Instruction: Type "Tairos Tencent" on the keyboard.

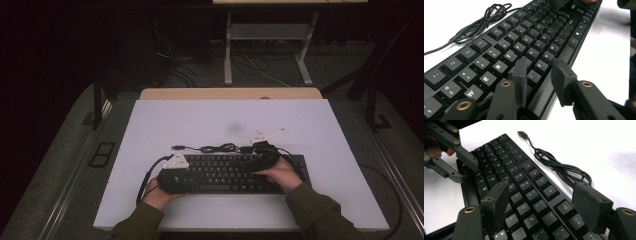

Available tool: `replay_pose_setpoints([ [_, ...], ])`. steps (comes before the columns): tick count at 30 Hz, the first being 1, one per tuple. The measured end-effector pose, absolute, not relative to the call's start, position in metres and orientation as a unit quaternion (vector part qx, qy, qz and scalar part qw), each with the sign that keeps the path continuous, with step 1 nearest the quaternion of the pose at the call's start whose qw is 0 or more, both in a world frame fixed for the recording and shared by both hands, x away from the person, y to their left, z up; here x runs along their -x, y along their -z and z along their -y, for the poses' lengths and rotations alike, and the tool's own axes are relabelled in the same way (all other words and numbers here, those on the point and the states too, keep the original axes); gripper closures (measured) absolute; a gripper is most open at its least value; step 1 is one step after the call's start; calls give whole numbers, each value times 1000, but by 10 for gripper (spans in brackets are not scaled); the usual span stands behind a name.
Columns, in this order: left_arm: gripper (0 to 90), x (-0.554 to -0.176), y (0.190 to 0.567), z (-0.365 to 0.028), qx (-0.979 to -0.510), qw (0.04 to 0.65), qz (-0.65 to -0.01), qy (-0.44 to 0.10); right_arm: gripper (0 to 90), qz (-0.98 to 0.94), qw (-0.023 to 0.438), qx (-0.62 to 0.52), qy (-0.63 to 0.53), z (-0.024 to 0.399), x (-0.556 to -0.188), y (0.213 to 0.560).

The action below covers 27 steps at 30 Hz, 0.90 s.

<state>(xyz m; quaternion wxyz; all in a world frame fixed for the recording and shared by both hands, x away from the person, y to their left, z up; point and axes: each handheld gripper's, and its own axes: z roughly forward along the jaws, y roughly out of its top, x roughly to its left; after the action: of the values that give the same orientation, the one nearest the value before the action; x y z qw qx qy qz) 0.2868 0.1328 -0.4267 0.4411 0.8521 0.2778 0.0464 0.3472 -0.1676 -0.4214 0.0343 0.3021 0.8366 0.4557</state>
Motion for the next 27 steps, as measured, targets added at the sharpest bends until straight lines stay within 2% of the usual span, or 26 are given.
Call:
replay_pose_setpoints([
  [14, 383, -293, 426, -136, -842, 447, -295, -65, 314, -833, 24, -307, -460, 174, -344, 422],
  [27, 259, -297, 424, -138, -836, 450, -305, -79, 321, -830, 20, -310, -463, 185, -336, 421],
])
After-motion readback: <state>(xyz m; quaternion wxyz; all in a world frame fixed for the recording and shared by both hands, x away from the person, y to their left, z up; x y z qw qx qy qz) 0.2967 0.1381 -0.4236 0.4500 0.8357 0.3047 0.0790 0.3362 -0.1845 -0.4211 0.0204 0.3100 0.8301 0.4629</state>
